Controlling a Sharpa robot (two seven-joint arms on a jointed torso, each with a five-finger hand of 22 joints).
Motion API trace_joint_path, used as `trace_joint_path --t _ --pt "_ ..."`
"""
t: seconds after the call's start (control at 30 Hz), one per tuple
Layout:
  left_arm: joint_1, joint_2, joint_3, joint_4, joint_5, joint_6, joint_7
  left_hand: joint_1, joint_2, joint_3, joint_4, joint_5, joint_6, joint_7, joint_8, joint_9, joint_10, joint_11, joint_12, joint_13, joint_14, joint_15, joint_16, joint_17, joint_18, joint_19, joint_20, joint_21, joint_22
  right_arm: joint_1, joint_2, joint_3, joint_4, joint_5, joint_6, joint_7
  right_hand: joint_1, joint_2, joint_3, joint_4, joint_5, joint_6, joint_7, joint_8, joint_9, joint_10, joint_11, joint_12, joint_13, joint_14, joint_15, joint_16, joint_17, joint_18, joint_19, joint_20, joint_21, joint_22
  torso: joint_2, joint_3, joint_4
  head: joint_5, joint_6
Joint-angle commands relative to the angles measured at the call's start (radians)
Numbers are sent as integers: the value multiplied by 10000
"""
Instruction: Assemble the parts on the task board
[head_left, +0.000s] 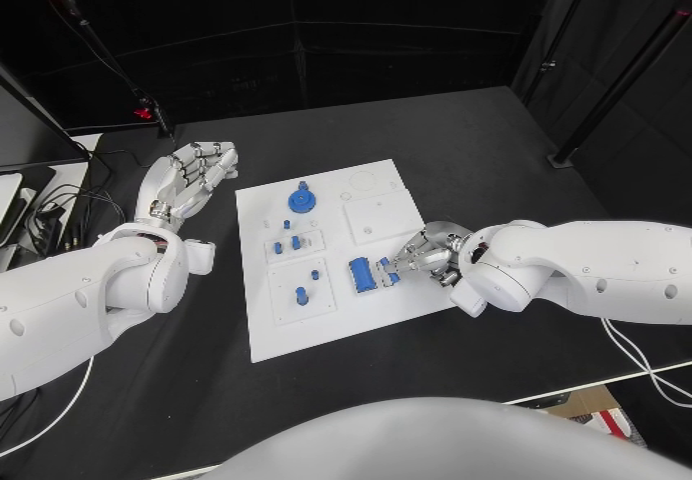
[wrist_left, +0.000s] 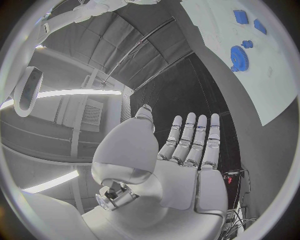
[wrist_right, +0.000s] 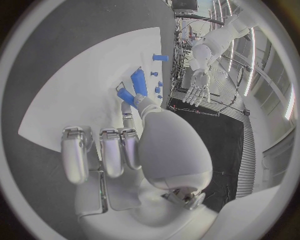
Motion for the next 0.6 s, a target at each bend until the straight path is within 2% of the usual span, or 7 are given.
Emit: trace_joint_path --t 0.03,0.6 --pt "15 12 10 -2 13 74 825 -30 99 -52 4 67 -68 1223 57 -14 -61 -12 60 -13 -51 -9 47 -9 -138 -22 3 44 -14 12 58 5 -10 84 -216 131 -107 -6 -54 -17 40 118 -49 -57 6 1077 -54 34 2633 1041 -72 25 2630 -149 1061 -81 32 2635 -1 -2 16 5 0" --pt "15 2 10 7 13 77 818 -23 109 -56 3 73 -75 1223 63 -15 -65 -12 68 -13 -50 -9 56 -18 -139 -25 3 44 -17 12 181 5 -78 -352 176 -659 -272 6 -164 77 33 99 -14 -231 -19 1077 -27 34 2633 1041 -66 25 2630 -149 1061 -79 32 2635 -4 5 8 49 0"
